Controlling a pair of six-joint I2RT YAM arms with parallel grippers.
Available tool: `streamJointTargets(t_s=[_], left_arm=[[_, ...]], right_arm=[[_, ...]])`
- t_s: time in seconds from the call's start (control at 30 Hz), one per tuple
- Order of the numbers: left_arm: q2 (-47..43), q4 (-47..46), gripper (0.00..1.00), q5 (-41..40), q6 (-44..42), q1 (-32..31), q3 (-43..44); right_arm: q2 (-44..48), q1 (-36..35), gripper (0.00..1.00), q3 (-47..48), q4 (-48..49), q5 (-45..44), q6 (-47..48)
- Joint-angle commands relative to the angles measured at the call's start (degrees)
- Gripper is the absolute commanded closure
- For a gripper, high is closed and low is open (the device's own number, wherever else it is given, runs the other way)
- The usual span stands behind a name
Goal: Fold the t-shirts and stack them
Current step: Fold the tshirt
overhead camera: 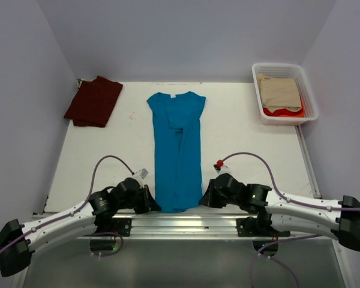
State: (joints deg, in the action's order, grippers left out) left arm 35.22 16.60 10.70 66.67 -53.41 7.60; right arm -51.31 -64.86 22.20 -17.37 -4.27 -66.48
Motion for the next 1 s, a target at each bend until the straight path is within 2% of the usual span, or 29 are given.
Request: streamJointTargets(t_s=[0.0,0.13,0.33,0.47,0.8,0.97], left_arm=[[-1.6,3.7,1.0,-6.6,-4.8,-0.4,6.5],[-2.8,10.5,1.0,-13.8,-8.8,-0.4,13.1],[-1.2,13.8,1.0,-25.8,-14.0,-0.3,21.2],[1.5,14.3,1.0,-32.3,-17.2,-0.2,23.3],[11.4,-1.0,1.0,-38.0,-28.6,2.2,23.5],[14.7,-11.4,1.0,-33.4,-34.9,11.3,21.7]], right_arm=[[2.3,0.0,1.0,5.0,-6.0,-6.6,4.4],[3.7,0.1,1.0,7.6,-9.7,-9.9,6.7],[2.3,0.3,1.0,12.2,-12.7,-16.0,11.3],[-0.5,2.3,1.0,15.3,-13.1,-18.8,15.4],[-14.0,14.9,1.0,21.7,-4.0,-12.3,27.5],[-20.9,17.8,1.0,25.7,-1.2,-10.4,31.4]])
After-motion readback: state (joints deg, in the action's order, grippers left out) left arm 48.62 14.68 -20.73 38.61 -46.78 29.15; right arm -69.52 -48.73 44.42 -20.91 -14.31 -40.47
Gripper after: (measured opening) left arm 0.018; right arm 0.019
